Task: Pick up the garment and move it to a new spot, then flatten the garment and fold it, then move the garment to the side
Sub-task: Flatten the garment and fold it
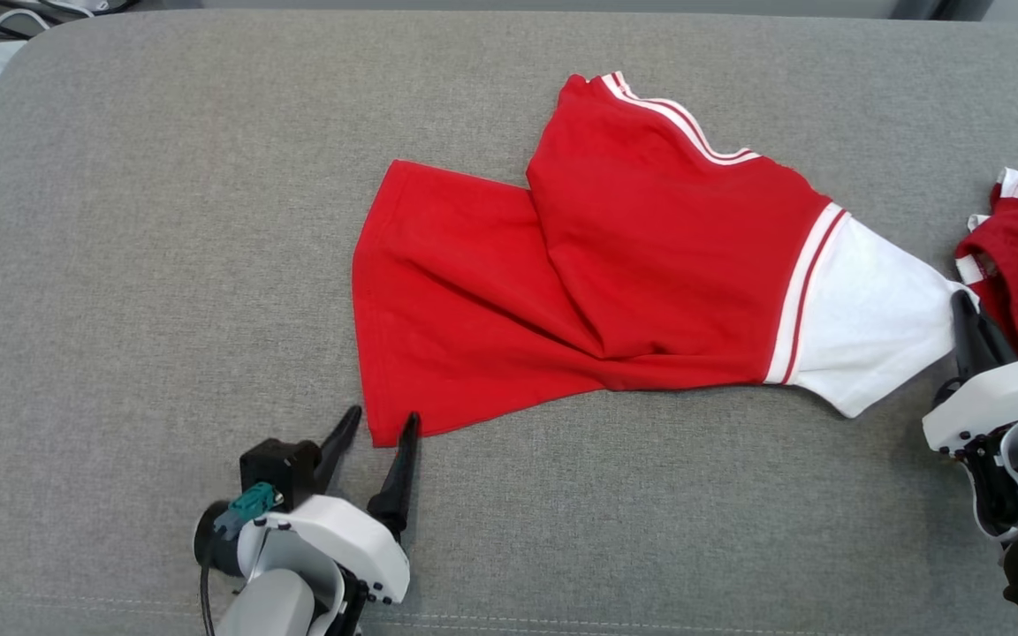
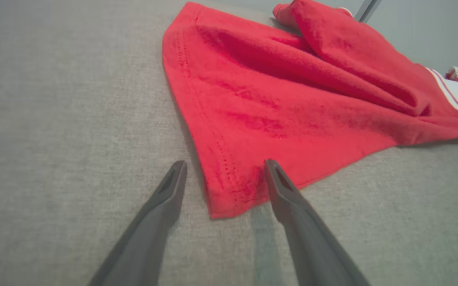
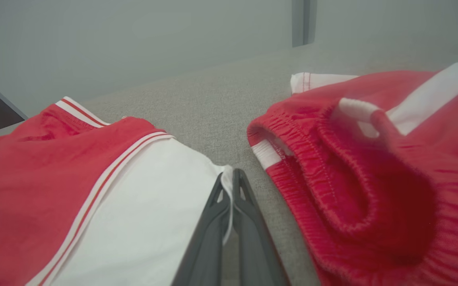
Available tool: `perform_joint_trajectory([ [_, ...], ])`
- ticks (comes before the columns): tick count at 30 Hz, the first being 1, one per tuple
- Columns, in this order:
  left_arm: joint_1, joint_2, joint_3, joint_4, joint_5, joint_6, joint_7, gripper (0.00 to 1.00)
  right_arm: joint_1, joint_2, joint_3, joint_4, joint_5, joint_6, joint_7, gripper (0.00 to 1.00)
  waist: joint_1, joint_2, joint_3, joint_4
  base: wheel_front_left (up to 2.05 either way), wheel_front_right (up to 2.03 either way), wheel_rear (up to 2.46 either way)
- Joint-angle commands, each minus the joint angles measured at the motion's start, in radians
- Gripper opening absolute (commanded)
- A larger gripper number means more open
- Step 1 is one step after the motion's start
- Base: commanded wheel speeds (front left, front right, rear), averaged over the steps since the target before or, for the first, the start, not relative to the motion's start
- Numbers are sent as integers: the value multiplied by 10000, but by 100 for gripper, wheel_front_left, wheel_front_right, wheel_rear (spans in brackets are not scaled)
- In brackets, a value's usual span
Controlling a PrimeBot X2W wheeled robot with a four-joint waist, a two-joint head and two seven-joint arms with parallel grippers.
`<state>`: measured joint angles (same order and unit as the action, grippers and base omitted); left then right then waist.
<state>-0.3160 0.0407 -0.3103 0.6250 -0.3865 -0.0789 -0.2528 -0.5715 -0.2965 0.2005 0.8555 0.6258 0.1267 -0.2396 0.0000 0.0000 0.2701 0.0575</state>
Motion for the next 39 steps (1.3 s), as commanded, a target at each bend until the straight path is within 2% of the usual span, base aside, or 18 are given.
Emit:
perform_joint_trajectory([
  [1,-263,95,183,26,-189,-9,-90,100,109,-98,189,-238,-3,40,-184,0,0,0,-3,-51,0,0,0],
  [6,-505,95,-94,739,-811,109,-90,100,-15,-40,362,-333,-18,40,-190,0,0,0,-8,-132,0,0,0],
  [17,-433,95,-548,982,-1919,295,-90,100,-72,-64,421,-375,-28,40,-206,0,0,0,-131,-59,0,0,0],
  [32,-297,95,-1179,1305,-2182,523,-90,99,-31,53,550,-281,12,40,-218,0,0,0,-493,-99,0,0,0],
  [33,-313,95,-1171,1329,-2188,514,-90,64,-32,49,559,-283,12,40,-218,0,0,0,-499,-110,0,0,0],
  [34,-330,95,-1164,1345,-2198,492,-90,24,-32,44,565,-288,10,40,-218,0,0,0,-505,-120,0,0,0],
  [35,-356,95,-1148,1328,-2167,470,-90,0,-32,38,575,-290,2,40,-219,0,0,0,-512,-128,0,0,0],
  [39,-370,95,-1021,1174,-2164,387,-90,0,-20,21,554,-331,27,40,-220,0,0,0,-558,-109,0,0,0],
])
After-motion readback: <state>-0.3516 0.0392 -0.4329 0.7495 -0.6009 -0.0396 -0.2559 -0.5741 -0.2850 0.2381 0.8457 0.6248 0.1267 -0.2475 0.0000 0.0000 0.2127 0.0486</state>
